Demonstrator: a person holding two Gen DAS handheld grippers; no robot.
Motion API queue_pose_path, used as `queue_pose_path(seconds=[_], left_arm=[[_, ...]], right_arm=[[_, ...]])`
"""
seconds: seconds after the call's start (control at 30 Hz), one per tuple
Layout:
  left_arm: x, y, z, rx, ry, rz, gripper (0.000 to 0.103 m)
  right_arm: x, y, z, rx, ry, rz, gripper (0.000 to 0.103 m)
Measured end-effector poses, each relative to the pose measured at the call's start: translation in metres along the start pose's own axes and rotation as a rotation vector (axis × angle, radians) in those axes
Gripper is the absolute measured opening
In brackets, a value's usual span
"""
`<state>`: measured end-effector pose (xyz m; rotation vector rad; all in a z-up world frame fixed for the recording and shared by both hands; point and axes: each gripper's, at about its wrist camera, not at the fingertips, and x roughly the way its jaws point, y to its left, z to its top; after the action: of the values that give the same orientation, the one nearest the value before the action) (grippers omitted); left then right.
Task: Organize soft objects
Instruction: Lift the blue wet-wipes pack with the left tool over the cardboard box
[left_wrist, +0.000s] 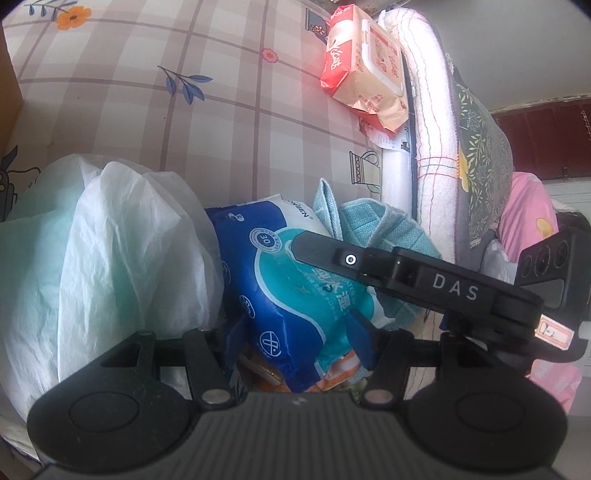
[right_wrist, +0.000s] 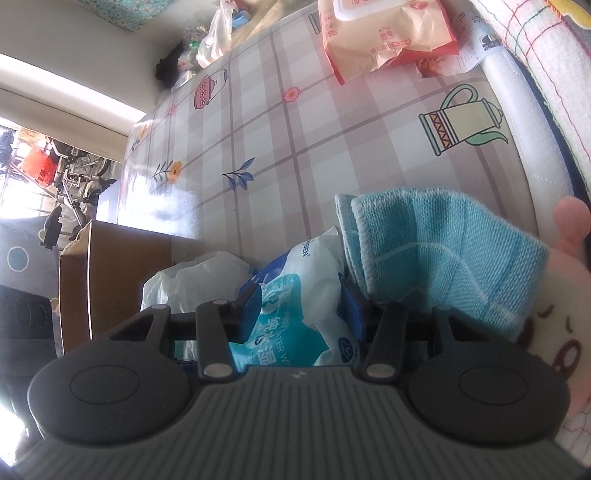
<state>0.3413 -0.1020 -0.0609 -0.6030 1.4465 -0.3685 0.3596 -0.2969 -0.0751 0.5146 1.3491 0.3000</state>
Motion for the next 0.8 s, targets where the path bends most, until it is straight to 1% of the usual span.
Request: queue_pose_path(seconds=[0.2, 0.37, 0.47, 0.57, 0.63, 0.8], left_arm=[[-0.021, -0.013, -0.014, 0.081, -0.042, -0.014, 0.058], [-0.048, -0.026, -0.034, 0.146, -0.078, -0.037, 0.058], [-0.069, -0.029, -0.049, 0.178, -0.094, -0.05, 0.058], [-0.099, -0.027, -0.069, 0.197, -0.129, -0.065, 0.058], [-0.123, -0.022, -0.082, 0.206, -0.174, -0.066, 0.058], [-0.18, 0.008, -0.113, 0.195, -0.273, -0.041, 0.058]], right_arm=[[-0.026, 0.005, -0.011, -0.005, -0.047, 0.021, 0.043], [-0.065, 0.017, -0.028, -0.016, -0.118, 0.058, 0.043], [-0.088, 0.033, -0.043, -0.037, -0.16, 0.081, 0.043], [-0.108, 0.058, -0.063, -0.086, -0.201, 0.112, 0.043], [-0.116, 0.076, -0.073, -0.116, -0.217, 0.135, 0.043], [-0.116, 0.133, -0.101, -0.194, -0.221, 0.202, 0.044]])
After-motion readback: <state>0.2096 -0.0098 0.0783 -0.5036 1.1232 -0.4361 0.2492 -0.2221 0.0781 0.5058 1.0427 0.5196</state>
